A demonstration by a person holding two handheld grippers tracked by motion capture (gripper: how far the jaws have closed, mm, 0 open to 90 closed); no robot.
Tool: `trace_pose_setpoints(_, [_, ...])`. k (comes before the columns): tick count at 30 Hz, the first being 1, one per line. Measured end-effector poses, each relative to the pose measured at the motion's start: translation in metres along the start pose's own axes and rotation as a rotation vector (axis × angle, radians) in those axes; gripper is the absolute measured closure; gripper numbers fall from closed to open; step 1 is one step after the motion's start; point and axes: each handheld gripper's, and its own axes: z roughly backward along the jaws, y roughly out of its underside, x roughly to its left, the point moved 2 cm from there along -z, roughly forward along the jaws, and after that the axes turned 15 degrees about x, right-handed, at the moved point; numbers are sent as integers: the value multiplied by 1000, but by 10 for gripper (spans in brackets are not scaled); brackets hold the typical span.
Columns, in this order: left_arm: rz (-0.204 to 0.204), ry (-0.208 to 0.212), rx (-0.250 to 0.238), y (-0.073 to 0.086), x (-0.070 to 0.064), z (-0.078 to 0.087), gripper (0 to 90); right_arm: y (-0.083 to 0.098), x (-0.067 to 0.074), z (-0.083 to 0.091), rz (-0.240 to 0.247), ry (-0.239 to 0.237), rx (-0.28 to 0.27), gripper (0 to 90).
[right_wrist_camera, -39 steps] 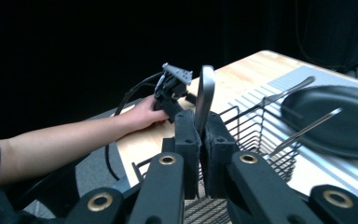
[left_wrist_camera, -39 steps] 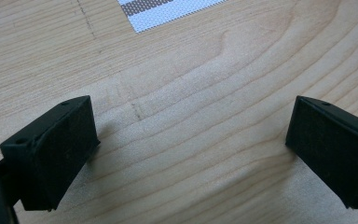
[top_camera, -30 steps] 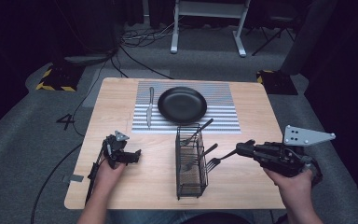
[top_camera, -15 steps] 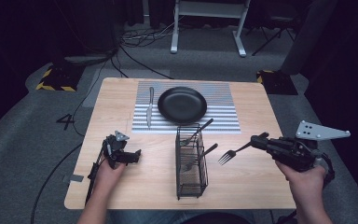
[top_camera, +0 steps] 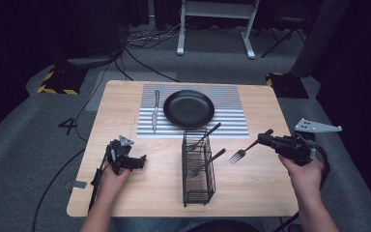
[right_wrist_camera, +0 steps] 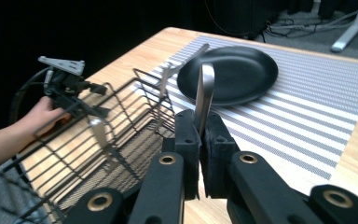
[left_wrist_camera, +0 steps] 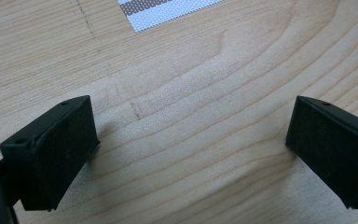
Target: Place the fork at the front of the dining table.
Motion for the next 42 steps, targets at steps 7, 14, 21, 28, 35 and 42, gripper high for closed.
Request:
trace_pose_setpoints(7, [-1,0,0,0,0,0,21,6,-19,-23,-50,7,34,863])
trace_pose_setpoints(14, [-2,-1,0,0,0,0,21,10,-28,-40,-82,-18,57,862])
trace_pose_setpoints(21, [-3,0,0,0,0,0,20,13,-31,-57,-93,-43,82,862])
trace_pose_setpoints(28, [-4,-1,1,0,0,0,21,18,-36,-67,-121,-62,95,862])
trace_pose_setpoints(35, [-4,-1,0,0,0,0,20,21,-41,-70,-132,-47,99,855])
trace_pose_setpoints(42, [-4,0,1,0,0,0,20,27,-50,-72,-140,26,106,803])
